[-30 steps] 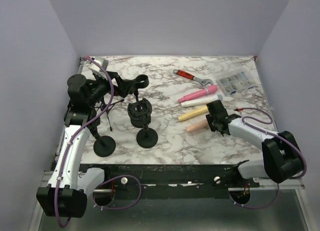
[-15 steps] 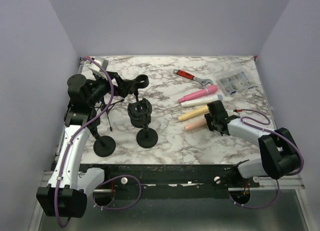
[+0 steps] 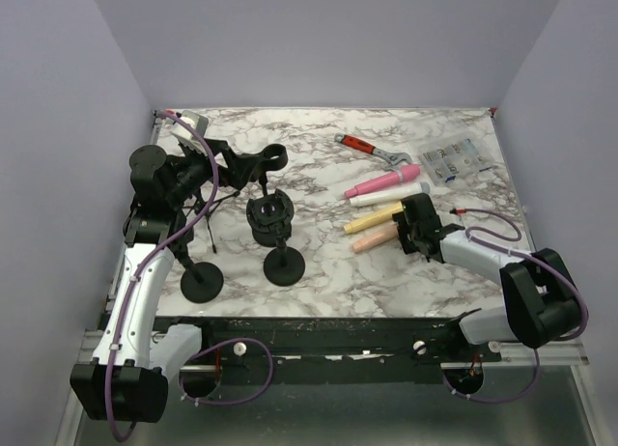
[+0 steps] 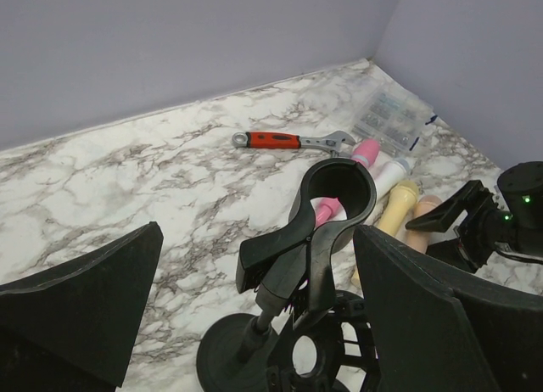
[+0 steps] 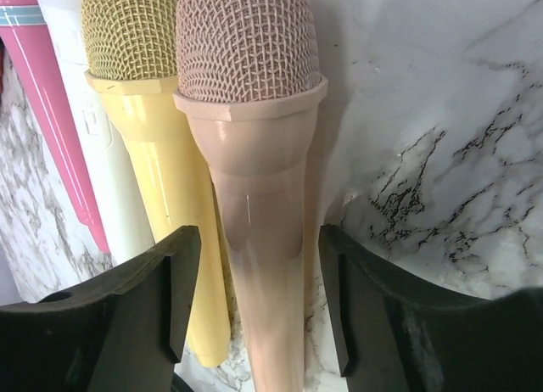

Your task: Remove the microphone from the stand

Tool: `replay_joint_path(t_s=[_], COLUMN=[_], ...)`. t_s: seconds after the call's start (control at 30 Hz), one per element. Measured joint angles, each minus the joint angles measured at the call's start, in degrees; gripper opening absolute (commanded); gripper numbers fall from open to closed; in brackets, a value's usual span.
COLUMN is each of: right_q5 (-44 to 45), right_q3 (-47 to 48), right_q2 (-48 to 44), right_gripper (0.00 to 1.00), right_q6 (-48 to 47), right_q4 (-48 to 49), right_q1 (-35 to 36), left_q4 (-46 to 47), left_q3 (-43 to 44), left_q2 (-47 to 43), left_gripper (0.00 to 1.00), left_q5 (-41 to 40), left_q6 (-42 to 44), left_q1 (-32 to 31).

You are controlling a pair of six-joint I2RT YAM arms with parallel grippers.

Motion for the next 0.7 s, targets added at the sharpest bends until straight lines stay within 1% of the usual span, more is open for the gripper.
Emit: replay_joint_path(t_s=[0.17,0.2,0.33,0.4,0.7], right_q5=[-0.3,-0.4,-0.7,-0.8,-0.8], right_q3=[-1.0,-1.1,-1.4,-1.8,-4.3], right_q2=[-1.5,-1.8,-4.0,-5.8,-15.2], right_gripper=[0.74,0.77,0.95,1.00,1.00], right_q6=[-0.9,-1.1,-3.5,-5.1,-13.1], right_q4=[1.0,1.2,2.1,3.0,6.3], right_q1=[0.0,0.0,0.0,0.0,0.0], left_q4=[0.0,0.0,0.0,0.0,-0.1], left_q3=[-0.1,-0.2,-0.3,-0.3,-0.3], left_q2=[-0.1,-0.1,-0.1,-0.1,0.9], left_gripper=[0.98,0.97,0.98,0.98,0.93], left_q5=[0.0,0.0,0.0,-0.1,-0.3], left_q6=[-0.5,-0.5,-0.6,-0.6,-0.8], left_q1=[0.0,0.0,0.0,0.0,0.0])
